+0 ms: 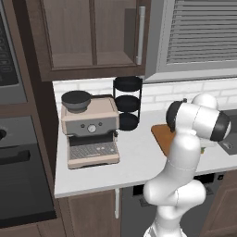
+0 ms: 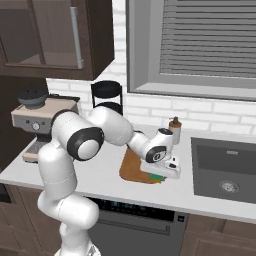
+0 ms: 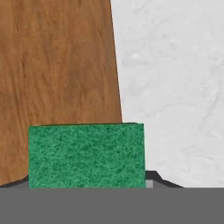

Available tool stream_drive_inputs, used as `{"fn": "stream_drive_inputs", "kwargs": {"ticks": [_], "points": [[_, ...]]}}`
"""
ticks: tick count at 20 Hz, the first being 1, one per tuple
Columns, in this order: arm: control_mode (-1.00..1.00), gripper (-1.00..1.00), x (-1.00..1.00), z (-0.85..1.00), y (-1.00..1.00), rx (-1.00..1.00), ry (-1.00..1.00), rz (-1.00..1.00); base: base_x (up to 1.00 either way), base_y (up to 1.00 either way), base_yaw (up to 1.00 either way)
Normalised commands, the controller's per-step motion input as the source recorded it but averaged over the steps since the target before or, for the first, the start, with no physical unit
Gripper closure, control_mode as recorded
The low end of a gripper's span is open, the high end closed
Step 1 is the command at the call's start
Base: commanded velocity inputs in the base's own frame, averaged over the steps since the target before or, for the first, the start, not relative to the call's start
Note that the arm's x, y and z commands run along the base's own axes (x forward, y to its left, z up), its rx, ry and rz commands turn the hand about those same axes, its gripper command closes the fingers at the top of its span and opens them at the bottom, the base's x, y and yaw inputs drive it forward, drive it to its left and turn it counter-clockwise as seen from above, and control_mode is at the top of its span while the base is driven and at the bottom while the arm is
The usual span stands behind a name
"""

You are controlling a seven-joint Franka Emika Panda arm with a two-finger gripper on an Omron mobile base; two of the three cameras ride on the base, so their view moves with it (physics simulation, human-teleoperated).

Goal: Pick up the sponge from the counter and clean the cutting board by briefly scrubbing or pressing down on the cutting board. Once finished, release the sponge.

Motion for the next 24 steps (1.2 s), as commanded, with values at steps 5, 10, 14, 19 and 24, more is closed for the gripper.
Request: {"fn": "stream_drive_inputs", "kwargs": {"ticks": [5,10,14,19,24], "points": [[-1.0,1.0,-0.11,-0.37,0.29,0.0,-0.01,0.0,0.0,0.0,0.0],[-1.0,1.0,-0.09,0.0,0.75,0.0,-0.01,0.0,0.0,0.0,0.0],[-1.0,1.0,-0.01,-0.2,0.73,-0.01,0.0,0.0,0.0,0.0,0.0],[-1.0,1.0,0.01,-0.14,0.08,0.0,0.0,0.0,0.0,0.0,0.0],[-1.0,1.0,-0.07,-0.42,0.1,0.0,0.0,0.0,0.0,0.0,0.0]]}}
